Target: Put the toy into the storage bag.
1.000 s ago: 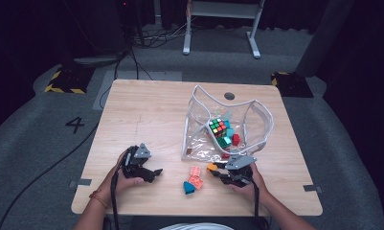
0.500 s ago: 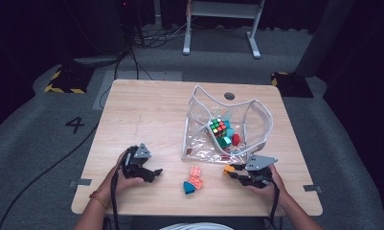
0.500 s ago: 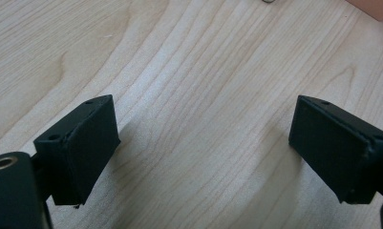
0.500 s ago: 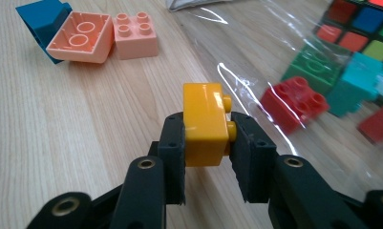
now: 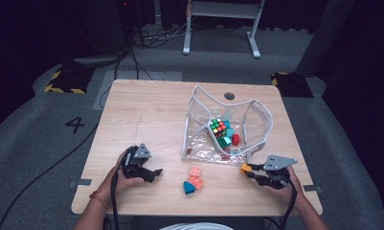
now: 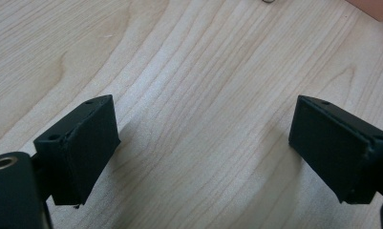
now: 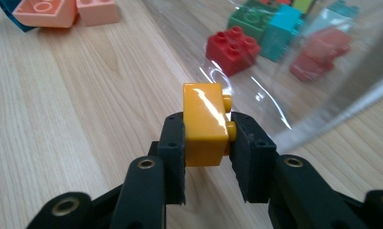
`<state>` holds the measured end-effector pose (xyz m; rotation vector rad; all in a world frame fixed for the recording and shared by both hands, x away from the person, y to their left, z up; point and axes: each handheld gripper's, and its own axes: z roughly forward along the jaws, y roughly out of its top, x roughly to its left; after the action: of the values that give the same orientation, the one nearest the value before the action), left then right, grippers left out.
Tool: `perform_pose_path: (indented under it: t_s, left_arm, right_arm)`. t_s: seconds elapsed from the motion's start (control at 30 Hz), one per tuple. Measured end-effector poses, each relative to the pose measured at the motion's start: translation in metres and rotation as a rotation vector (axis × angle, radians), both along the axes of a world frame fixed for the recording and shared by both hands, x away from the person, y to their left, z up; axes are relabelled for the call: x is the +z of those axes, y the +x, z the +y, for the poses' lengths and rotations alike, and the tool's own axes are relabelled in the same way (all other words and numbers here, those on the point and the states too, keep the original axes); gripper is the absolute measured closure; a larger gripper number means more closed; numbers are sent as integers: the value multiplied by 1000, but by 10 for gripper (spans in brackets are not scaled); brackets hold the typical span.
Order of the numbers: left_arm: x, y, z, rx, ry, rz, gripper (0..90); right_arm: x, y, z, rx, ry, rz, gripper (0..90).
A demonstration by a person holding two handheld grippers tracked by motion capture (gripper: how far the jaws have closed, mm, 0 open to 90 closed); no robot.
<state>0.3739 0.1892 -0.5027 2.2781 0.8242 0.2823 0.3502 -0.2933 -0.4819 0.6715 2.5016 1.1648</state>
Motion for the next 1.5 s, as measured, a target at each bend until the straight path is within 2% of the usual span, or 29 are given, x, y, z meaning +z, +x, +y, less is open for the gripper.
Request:
perform_pose_path:
  t_s: [0.37, 0.6, 0.73, 0.77, 0.9, 1.0, 1.1, 1.13, 1.23, 1.3, 1.5]
  left_arm:
    - [0, 0, 0, 0, 0, 0, 98]
    - [0, 0, 0, 0, 0, 0, 97]
    - [0, 0, 0, 0, 0, 0, 98]
    - [0, 0, 0, 0, 0, 0, 97]
    - [0, 0, 0, 0, 0, 0, 97]
    - [0, 0, 0, 0, 0, 0, 97]
    - [0, 0, 0, 0, 0, 0, 97]
    - [0, 0, 0, 0, 0, 0, 97]
    - [0, 0, 0, 0, 0, 0, 97]
    - [0, 0, 0, 0, 0, 0, 97]
    - [0, 0, 0, 0, 0, 0, 97]
  right_arm:
    - [1, 3, -39, -100, 15, -16, 680]
    - [8, 16, -53, -170, 27, -17, 681]
    - [14, 31, -61, -214, 51, -18, 680]
    - [16, 33, -62, -220, 40, -25, 680]
    - [30, 47, -66, -245, 16, -49, 681]
    - [43, 60, -71, -268, 32, -63, 681]
    - [57, 74, -73, -288, 23, -76, 681]
    - [62, 78, -73, -294, 6, -87, 681]
    - [78, 90, -73, -306, 5, -97, 681]
    - [88, 97, -72, -320, -10, -127, 681]
    - [116, 110, -70, -320, 59, -169, 681]
